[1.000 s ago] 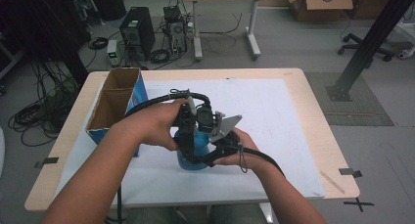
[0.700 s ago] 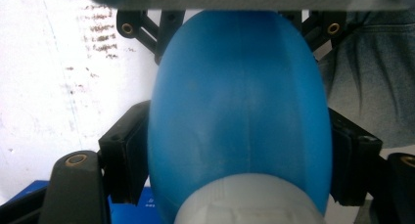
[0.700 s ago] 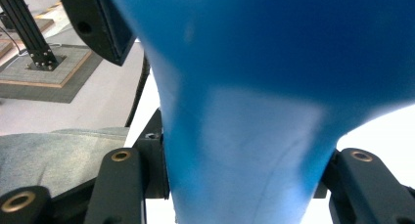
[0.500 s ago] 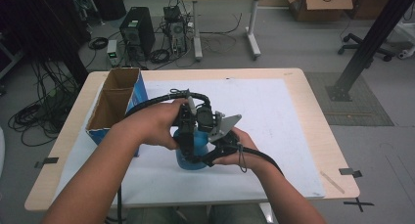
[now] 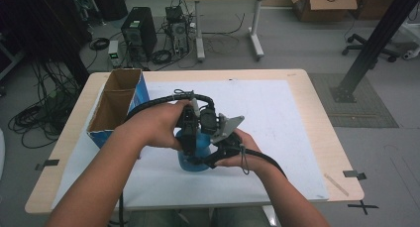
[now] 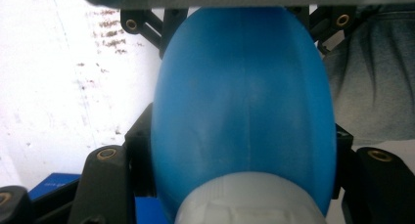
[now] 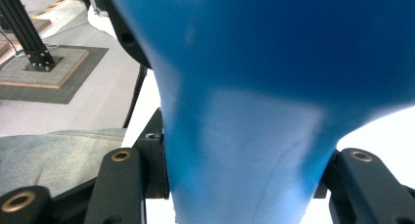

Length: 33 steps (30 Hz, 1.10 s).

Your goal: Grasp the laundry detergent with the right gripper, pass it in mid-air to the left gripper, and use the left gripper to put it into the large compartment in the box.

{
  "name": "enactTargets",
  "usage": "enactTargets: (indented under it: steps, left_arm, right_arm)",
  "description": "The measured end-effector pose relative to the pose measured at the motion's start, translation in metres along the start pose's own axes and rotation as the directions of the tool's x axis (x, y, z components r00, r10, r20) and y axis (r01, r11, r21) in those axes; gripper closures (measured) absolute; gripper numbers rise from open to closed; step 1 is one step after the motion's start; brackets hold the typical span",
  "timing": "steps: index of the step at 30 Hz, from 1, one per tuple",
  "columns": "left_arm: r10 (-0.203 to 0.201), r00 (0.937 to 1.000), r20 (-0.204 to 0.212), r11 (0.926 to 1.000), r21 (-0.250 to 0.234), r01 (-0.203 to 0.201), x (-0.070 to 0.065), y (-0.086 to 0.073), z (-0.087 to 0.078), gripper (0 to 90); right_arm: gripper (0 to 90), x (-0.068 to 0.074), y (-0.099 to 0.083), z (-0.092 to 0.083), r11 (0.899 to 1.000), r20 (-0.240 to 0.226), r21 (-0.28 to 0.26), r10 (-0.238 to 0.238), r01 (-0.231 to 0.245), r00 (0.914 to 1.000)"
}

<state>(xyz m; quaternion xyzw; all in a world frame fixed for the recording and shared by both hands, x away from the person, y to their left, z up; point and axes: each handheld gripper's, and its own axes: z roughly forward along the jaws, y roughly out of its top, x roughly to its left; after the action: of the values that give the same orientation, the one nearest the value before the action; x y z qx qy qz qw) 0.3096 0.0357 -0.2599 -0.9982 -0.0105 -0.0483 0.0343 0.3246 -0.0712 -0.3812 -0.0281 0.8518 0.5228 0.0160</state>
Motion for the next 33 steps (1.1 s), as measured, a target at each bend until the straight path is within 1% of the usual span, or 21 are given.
enactTargets:
  steps: [3, 6, 7, 8, 9, 12, 13, 16, 18, 19, 21, 25, 27, 29, 32, 33]
  left_arm:
    - [-0.005, 1.0000, 0.002, 1.0000, -0.001, 0.005, 0.000, 0.000, 0.001, 38.8]
    - [-0.004, 1.0000, 0.007, 1.0000, 0.004, 0.004, 0.000, 0.000, 0.001, 39.0]
    - [-0.004, 0.9999, 0.009, 1.0000, 0.007, 0.004, 0.000, 0.000, 0.001, 39.0]
    - [-0.004, 0.9999, 0.010, 1.0000, 0.007, 0.003, 0.000, 0.001, 0.001, 39.0]
    - [-0.006, 0.9999, 0.012, 0.9999, 0.012, 0.006, 0.000, 0.001, 0.001, 39.1]
    - [-0.011, 0.9998, 0.016, 0.9999, 0.011, 0.011, 0.001, 0.000, 0.002, 39.1]
    - [-0.011, 0.9998, 0.018, 0.9999, 0.012, 0.011, 0.001, 0.000, 0.002, 39.1]
    - [-0.015, 0.9998, 0.015, 0.9999, 0.009, 0.014, 0.001, 0.001, 0.002, 39.1]
    - [-0.018, 0.9997, 0.015, 0.9998, 0.009, 0.018, 0.001, 0.002, 0.002, 39.1]
    - [-0.014, 0.9998, 0.017, 0.9999, 0.009, 0.013, 0.001, 0.002, 0.002, 39.1]
    - [-0.014, 0.9997, 0.019, 0.9999, 0.010, 0.014, 0.001, 0.002, 0.002, 39.1]
    - [-0.013, 0.9998, 0.016, 0.9999, 0.002, 0.013, 0.001, 0.002, 0.000, 39.1]
    - [-0.023, 0.9997, 0.011, 0.9997, -0.004, 0.023, 0.002, 0.002, -0.001, 39.1]
    - [-0.030, 0.9996, 0.005, 0.9996, -0.005, 0.030, 0.003, 0.001, -0.002, 39.0]
    - [-0.035, 0.9994, 0.000, 0.9994, -0.008, 0.035, 0.004, 0.000, -0.004, 39.0]
    - [-0.038, 0.9993, 0.002, 0.9993, -0.002, 0.038, 0.004, 0.000, -0.005, 39.0]
  right_arm:
    - [45.2, -0.001, -0.001, 0.000, 1.000, 0.005, 0.010, -0.010, 0.010, 0.9999]
    - [45.1, 0.000, -0.001, 0.000, 1.000, -0.004, 0.003, 0.002, -0.002, 1.0000]
    - [45.0, -0.001, -0.001, 0.000, 1.000, 0.000, 0.007, -0.010, 0.010, 0.9999]
    - [44.9, 0.000, -0.001, 0.000, 1.000, -0.001, 0.008, -0.010, 0.010, 0.9999]
    - [44.8, 0.002, -0.001, 0.000, 1.000, -0.016, -0.001, 0.011, -0.011, 0.9998]
    - [44.2, 0.002, -0.001, 0.001, 1.000, -0.015, -0.001, 0.013, -0.013, 0.9998]
    - [43.9, 0.001, -0.002, 0.001, 1.000, -0.010, 0.003, 0.005, -0.005, 0.9999]
    - [42.8, 0.001, -0.002, 0.002, 1.000, -0.008, -0.005, 0.008, -0.008, 0.9999]
    - [35.2, -0.001, -0.004, 0.002, 1.000, -0.005, -0.011, 0.013, -0.013, 0.9999]
    - [32.1, -0.001, -0.004, 0.002, 0.999, -0.009, -0.015, 0.030, -0.030, 0.9995]
    - [30.8, -0.001, -0.005, 0.000, 0.999, -0.001, -0.028, 0.040, -0.040, 0.9992]
    - [24.3, 0.000, -0.008, -0.004, 0.997, -0.018, -0.049, 0.060, -0.060, 0.9981]
    - [20.1, 0.000, -0.009, -0.005, 0.997, -0.013, -0.057, 0.057, -0.057, 0.9983]
    - [17.7, 0.001, -0.010, -0.006, 0.996, -0.010, -0.068, 0.064, -0.065, 0.9979]
    - [13.7, 0.001, -0.011, -0.008, 0.995, 0.004, -0.079, 0.061, -0.060, 0.9981]
    - [11.9, 0.001, -0.011, -0.009, 0.995, 0.006, -0.080, 0.067, -0.067, 0.9977]
